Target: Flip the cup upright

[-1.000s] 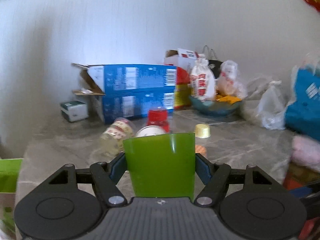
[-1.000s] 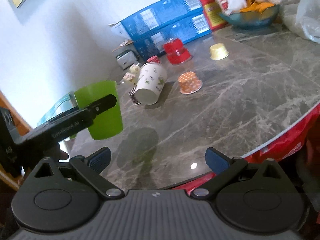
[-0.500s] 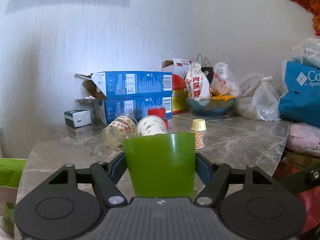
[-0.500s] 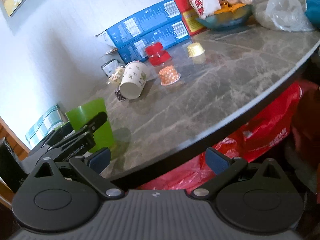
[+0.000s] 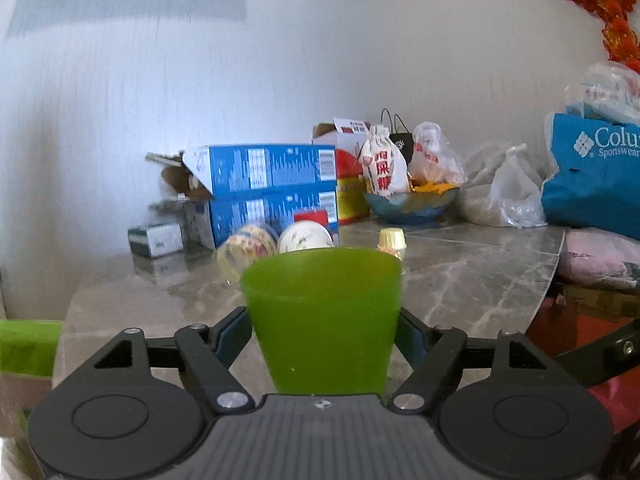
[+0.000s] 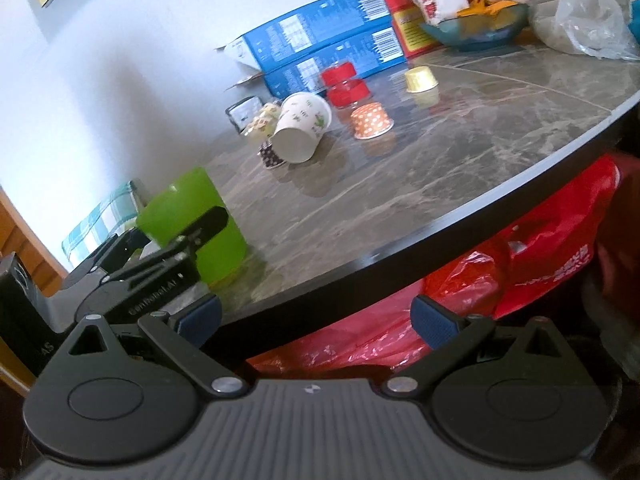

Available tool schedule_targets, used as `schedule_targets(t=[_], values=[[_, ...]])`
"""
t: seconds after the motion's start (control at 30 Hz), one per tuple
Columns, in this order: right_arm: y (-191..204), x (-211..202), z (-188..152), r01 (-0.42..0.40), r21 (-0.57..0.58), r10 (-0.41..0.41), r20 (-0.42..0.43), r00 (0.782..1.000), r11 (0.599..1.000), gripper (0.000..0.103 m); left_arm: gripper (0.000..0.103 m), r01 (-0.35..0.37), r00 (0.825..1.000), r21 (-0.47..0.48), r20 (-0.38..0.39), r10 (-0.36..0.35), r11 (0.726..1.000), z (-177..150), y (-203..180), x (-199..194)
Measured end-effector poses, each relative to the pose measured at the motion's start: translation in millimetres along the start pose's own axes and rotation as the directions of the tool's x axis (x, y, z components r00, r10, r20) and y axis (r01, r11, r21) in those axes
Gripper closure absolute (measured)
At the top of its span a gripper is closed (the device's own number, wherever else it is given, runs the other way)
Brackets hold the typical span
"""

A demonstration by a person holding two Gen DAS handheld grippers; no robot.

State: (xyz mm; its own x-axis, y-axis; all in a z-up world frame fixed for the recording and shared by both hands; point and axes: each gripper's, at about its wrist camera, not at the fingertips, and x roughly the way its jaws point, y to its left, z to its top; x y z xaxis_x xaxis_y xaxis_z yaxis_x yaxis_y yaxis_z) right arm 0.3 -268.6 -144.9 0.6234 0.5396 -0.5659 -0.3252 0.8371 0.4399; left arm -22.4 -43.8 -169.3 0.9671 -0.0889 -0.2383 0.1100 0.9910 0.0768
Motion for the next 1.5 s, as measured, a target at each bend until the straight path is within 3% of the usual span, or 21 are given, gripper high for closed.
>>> schedule_targets(t=[0.07, 0.2, 0.3, 0.47, 0.57, 0.63, 0.7, 0.8, 0.93, 1.03, 1.17, 1.5], values=[[3, 0, -1, -0.007, -0.008, 0.007, 0.002, 1.0, 1.0, 0.001, 0.024, 0.007, 1.0, -0.016, -0.003, -0.007, 1.0, 0, 4, -1], [11, -2, -1, -0.002, -0.04, 0.003, 0.017, 1.0, 0.999, 0.001, 0.007, 0.068, 0.998, -0.05, 0.017, -0.068, 0.996, 2, 16, -10], [15, -7, -1, -0.002, -0.057, 0.005, 0.04, 0.999, 0.998, 0.001, 0.007, 0.134, 0.991, -0.088, 0.014, -0.133, 0.987, 0, 27, -21], [23, -22, -1, 0.037, -0.077, -0.028, 0.116, 0.993, 0.996, 0.001, 0.007, 0.154, 0.988, -0.183, 0.014, -0.154, 0.971, 6, 50, -59], [41, -38, 0, 0.106, -0.143, -0.075, 0.208, 0.975, 0.984, 0.001, 0.003, 0.079, 0.996, -0.204, -0.01, -0.083, 0.976, 27, 59, -87], [55, -46, 2, 0.149, -0.185, -0.102, 0.238, 0.966, 0.971, 0.001, 0.002, 0.003, 0.998, -0.172, -0.065, -0.014, 0.985, 47, 60, -101], [69, -56, 5, 0.176, -0.22, -0.114, 0.27, 0.956, 0.959, 0.001, 0.002, -0.026, 0.996, -0.154, -0.091, 0.012, 0.988, 63, 61, -112], [89, -68, 15, 0.143, -0.271, -0.095, 0.184, 0.978, 0.952, 0.001, 0.002, 0.003, 0.991, -0.131, -0.132, -0.021, 0.991, 85, 59, -126], [106, -76, 20, 0.132, -0.32, -0.084, 0.16, 0.984, 0.938, 0.001, 0.002, -0.016, 0.988, -0.085, -0.153, 0.003, 0.996, 100, 45, -132], [98, -60, 21, 0.134, -0.315, -0.094, 0.139, 0.986, 0.939, 0.001, 0.002, -0.014, 0.983, -0.077, -0.184, 0.0, 0.997, 97, 36, -118], [81, -43, 21, 0.103, -0.26, -0.081, 0.094, 0.992, 0.96, 0.001, 0.002, -0.001, 0.97, -0.14, -0.242, -0.034, 0.99, 86, 36, -101], [77, -54, 22, 0.098, -0.254, -0.073, 0.109, 0.991, 0.962, 0.001, 0.002, -0.025, 0.957, -0.171, -0.29, -0.026, 0.985, 78, 36, -97]])
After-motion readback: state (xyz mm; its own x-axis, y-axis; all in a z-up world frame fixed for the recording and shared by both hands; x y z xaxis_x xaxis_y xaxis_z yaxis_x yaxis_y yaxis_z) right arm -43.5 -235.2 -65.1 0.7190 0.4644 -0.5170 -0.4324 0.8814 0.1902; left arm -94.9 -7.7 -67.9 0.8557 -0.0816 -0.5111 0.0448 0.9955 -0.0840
